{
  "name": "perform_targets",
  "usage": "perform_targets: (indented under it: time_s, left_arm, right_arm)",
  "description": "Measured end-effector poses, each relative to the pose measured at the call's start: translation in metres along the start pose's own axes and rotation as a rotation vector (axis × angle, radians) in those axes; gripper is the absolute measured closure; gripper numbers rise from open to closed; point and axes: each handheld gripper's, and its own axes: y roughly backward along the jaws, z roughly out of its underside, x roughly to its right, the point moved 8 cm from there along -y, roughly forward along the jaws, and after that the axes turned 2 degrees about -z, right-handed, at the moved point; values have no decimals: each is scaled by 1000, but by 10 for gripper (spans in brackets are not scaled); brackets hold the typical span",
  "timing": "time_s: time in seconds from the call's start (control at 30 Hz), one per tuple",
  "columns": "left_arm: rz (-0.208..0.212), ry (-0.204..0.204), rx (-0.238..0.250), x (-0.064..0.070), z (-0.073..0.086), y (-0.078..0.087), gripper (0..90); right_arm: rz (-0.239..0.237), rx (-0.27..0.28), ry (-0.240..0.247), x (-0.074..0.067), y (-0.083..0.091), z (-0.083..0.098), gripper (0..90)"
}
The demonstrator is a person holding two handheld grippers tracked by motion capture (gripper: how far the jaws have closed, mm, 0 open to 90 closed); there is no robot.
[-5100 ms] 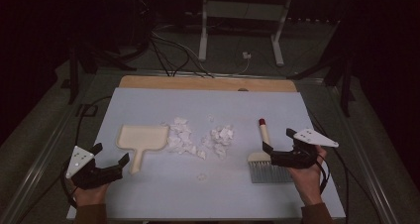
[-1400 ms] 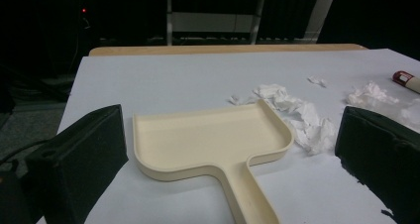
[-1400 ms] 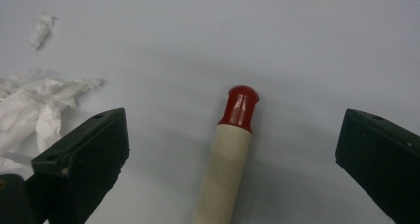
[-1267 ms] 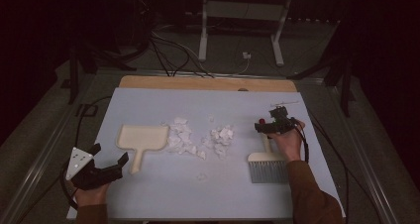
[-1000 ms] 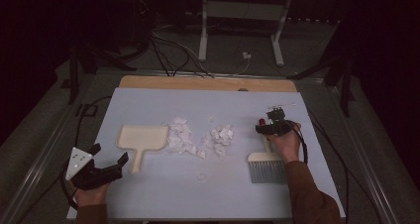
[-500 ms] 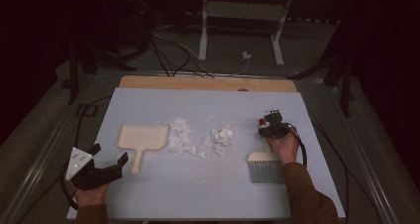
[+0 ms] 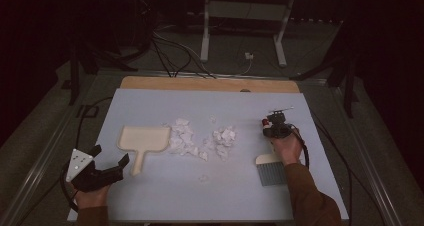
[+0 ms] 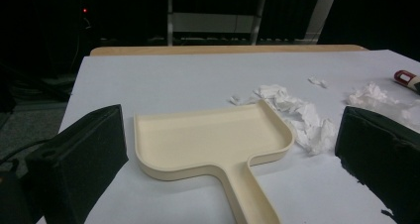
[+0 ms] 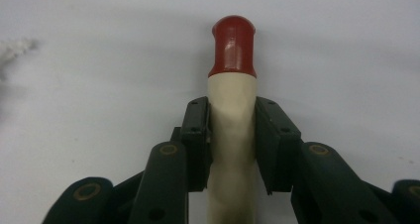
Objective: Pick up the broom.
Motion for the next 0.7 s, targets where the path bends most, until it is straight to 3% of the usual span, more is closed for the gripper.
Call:
perform_targets:
  time_s: [0.33,0.7]
  left_arm:
    - [4,-6,-6,4,1,-1,6]
    - [43,-9,-10,16,0,-6,6]
  right_arm:
    - [-25,103,-8,0,23,-10,692]
    - [-67,211,28,-8,50,-18,694]
